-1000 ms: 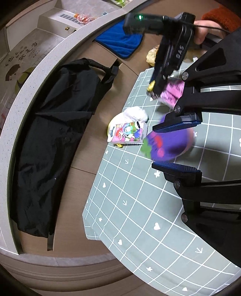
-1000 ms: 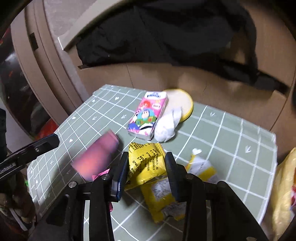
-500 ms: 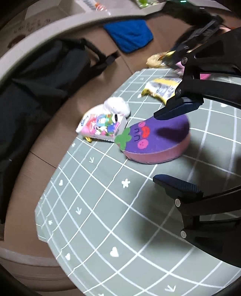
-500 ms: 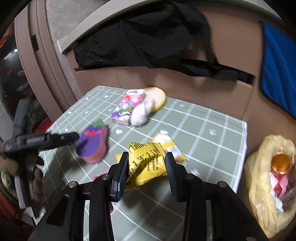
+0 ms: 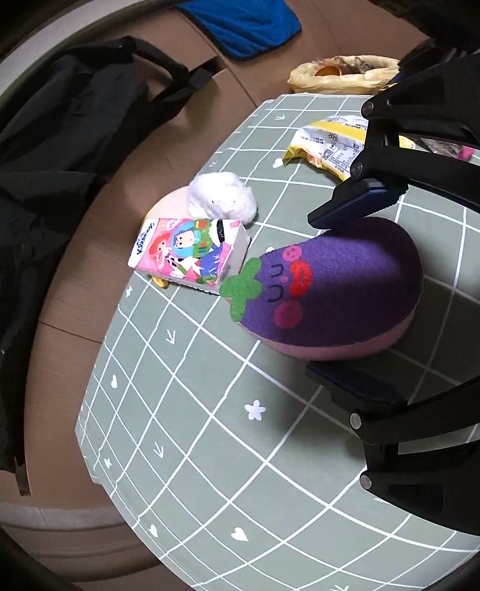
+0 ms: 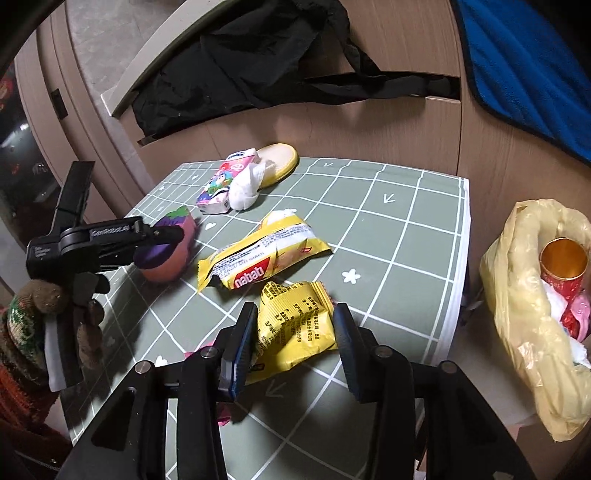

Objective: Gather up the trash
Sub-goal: 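Lift the sponge and adjust its grip in the left tool, then grasp the yellow snack wrapper with the right tool while the left tool holds the sponge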

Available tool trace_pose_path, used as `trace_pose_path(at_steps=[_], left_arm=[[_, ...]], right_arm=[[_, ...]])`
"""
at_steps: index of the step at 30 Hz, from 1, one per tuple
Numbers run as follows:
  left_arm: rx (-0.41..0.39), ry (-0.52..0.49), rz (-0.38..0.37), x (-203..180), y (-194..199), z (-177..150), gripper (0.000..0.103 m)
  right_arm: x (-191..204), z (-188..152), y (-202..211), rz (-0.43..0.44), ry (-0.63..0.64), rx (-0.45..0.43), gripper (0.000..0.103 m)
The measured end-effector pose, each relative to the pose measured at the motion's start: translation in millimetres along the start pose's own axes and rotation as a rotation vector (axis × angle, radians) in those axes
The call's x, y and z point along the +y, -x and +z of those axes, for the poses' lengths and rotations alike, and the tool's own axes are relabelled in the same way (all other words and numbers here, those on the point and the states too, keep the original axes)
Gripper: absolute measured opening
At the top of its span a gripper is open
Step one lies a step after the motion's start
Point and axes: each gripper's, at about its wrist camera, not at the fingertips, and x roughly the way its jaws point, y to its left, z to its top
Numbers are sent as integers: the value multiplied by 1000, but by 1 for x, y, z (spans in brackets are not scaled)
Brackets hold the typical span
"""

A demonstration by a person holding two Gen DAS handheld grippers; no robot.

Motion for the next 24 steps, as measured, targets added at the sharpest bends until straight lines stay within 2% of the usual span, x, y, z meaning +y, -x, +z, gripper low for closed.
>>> trace_pose_path(at_steps=[3, 7, 11, 14, 16, 19, 22, 24], left_arm=[[25, 34, -22, 4, 1, 1, 68], [-2, 81, -79, 16, 17, 3, 44], [-57, -8, -61, 11, 34, 1, 38], [-103, -77, -53, 5, 48, -5, 35], [-149, -138, -27, 0, 59, -7, 34], [-263, -286, 74, -12, 81, -11, 34], [-349, -395, 166, -16, 94, -14, 33], [-368, -423, 193, -12, 98, -15, 33]], right_arm=[[0, -3, 2, 6, -1, -9, 42], [0, -3, 4, 24, -15, -23, 44], [5, 1, 4, 34, -7, -19, 46], [11, 8, 7, -17, 14, -35, 47], [11, 15, 13, -40, -1, -57, 48], [8, 28, 15, -24, -50, -56, 49], [11, 41, 7, -4, -103, -18, 50], [17, 47, -8, -3, -127, 38, 50]])
